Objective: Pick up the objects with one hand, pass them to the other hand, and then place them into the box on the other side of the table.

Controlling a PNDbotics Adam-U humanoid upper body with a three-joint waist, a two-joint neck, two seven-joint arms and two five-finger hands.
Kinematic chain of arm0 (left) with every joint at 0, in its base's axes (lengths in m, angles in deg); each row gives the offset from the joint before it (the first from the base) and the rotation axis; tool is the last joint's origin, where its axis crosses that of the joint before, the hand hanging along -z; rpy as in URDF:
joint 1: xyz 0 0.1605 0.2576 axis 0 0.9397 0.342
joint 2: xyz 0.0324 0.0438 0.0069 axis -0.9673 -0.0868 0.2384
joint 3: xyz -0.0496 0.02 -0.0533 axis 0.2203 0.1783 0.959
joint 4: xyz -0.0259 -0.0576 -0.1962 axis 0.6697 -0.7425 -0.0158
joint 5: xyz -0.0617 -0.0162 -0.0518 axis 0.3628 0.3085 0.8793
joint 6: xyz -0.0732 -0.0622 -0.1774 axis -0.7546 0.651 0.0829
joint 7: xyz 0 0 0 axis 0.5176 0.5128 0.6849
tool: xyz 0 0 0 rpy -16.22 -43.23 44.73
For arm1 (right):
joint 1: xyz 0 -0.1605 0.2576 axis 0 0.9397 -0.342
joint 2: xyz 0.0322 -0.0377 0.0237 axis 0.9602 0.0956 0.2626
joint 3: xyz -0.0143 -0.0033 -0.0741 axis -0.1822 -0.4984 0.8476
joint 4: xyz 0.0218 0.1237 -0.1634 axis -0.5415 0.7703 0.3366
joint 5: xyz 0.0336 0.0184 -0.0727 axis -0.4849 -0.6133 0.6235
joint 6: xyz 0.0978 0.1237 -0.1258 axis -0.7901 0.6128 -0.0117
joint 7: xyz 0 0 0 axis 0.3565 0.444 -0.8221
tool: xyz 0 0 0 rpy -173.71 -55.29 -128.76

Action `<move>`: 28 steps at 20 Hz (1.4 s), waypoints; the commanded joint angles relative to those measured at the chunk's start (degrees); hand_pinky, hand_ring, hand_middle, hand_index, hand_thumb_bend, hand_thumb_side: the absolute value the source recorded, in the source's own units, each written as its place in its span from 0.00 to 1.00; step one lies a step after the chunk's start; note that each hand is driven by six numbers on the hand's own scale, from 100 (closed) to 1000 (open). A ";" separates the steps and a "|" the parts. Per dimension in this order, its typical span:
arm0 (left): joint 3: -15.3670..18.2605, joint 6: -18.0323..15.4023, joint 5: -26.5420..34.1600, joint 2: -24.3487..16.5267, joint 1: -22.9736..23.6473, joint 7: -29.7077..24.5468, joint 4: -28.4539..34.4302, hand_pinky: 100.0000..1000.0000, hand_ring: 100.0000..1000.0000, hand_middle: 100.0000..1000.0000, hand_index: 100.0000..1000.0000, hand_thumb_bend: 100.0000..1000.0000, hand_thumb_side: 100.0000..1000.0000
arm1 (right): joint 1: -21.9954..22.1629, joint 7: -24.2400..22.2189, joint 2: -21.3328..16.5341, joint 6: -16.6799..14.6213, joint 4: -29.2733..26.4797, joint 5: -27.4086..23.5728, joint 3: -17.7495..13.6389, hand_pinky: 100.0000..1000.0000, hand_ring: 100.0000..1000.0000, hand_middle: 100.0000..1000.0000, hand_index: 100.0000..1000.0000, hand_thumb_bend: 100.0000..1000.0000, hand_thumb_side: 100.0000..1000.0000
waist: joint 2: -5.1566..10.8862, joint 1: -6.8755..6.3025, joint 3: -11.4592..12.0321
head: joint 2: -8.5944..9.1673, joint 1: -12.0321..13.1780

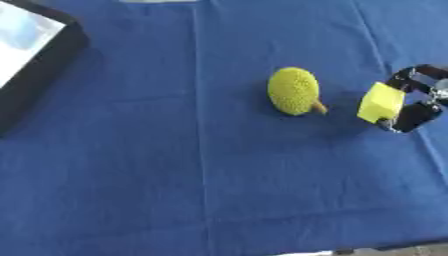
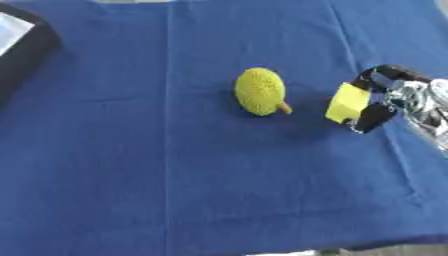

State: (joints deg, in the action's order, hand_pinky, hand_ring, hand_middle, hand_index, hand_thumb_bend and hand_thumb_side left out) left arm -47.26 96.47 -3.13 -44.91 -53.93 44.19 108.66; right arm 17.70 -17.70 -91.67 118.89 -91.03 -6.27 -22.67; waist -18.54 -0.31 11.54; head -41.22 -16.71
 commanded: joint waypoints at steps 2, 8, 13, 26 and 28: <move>0.86 -0.05 -0.09 -1.15 -0.53 -0.22 0.71 0.79 0.59 0.52 0.69 0.00 0.51 | -0.32 -0.26 -1.98 0.76 -0.85 -0.28 -0.31 1.00 0.81 0.69 0.72 0.32 0.00 | 0.84 0.06 0.21 | 0.57 -0.17; 0.84 -0.07 -0.10 -1.14 -0.59 -0.30 0.71 0.79 0.60 0.52 0.69 0.00 0.51 | -0.45 1.24 -1.77 0.51 -0.85 -0.97 -0.21 0.99 0.74 0.61 0.65 0.30 0.00 | 0.95 0.14 0.46 | 0.51 -0.18; 0.80 -0.11 -0.04 -1.12 -0.58 -0.38 0.65 0.79 0.59 0.52 0.69 0.00 0.51 | 0.09 3.19 -1.61 -0.10 -0.85 -1.36 -0.38 0.98 0.69 0.56 0.61 0.28 0.00 | 1.19 0.32 0.48 | 0.56 -0.10; 0.81 -0.22 0.08 -1.50 -0.23 -0.59 0.47 0.79 0.60 0.52 0.69 0.00 0.51 | 0.47 9.74 -0.80 -1.40 -0.85 -0.38 -2.49 0.88 0.60 0.49 0.53 0.26 0.00 | 2.31 0.69 -0.30 | 0.10 0.40; 0.87 -0.25 0.10 -1.63 -0.15 -0.60 0.47 0.79 0.60 0.52 0.69 0.00 0.51 | 0.52 11.37 -0.66 -2.35 -0.85 -1.08 -3.32 0.81 0.59 0.49 0.54 0.24 0.00 | 2.57 0.73 -0.53 | 0.00 0.58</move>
State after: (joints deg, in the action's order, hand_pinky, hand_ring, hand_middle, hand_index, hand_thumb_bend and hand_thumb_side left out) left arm -47.24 96.33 -3.15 -44.91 -53.49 43.79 108.62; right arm 18.30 -7.36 -91.04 116.90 -91.03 -7.13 -24.56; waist -17.52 0.38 11.03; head -41.24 -16.29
